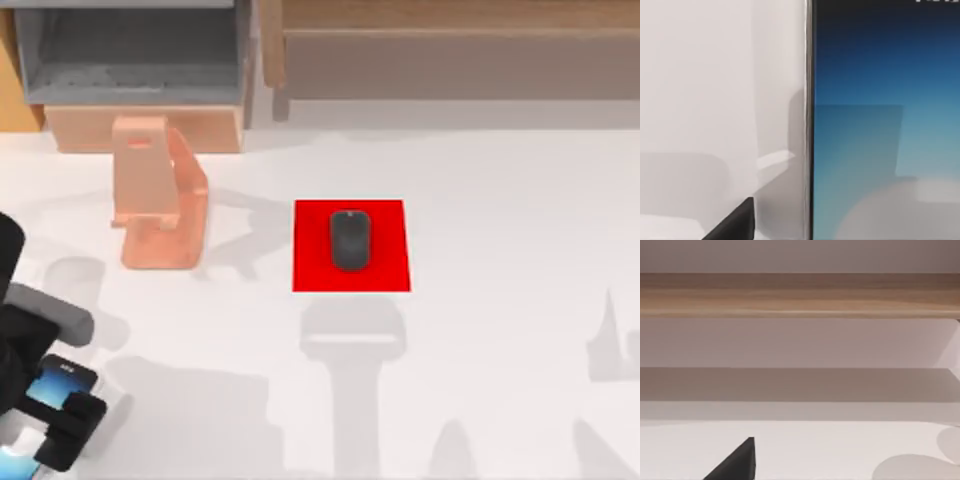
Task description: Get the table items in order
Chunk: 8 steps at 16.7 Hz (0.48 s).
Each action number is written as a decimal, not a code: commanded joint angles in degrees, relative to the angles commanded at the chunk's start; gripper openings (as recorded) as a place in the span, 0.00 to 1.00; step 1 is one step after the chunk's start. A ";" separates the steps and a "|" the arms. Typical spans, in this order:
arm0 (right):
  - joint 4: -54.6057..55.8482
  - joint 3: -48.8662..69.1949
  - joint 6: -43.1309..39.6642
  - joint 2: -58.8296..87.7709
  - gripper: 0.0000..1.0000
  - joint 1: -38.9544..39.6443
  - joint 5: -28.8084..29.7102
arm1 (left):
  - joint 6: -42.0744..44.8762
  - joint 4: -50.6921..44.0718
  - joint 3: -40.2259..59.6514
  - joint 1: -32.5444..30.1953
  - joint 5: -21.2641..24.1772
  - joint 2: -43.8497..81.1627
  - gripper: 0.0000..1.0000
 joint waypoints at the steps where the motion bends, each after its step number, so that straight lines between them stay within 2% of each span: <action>1: 0.00 0.00 0.00 0.00 1.00 0.00 0.00 | 0.00 0.00 0.00 0.00 0.00 0.00 0.02; 8: 0.00 0.00 0.00 0.00 1.00 0.00 0.00 | 0.00 0.00 0.00 0.00 0.00 0.00 0.00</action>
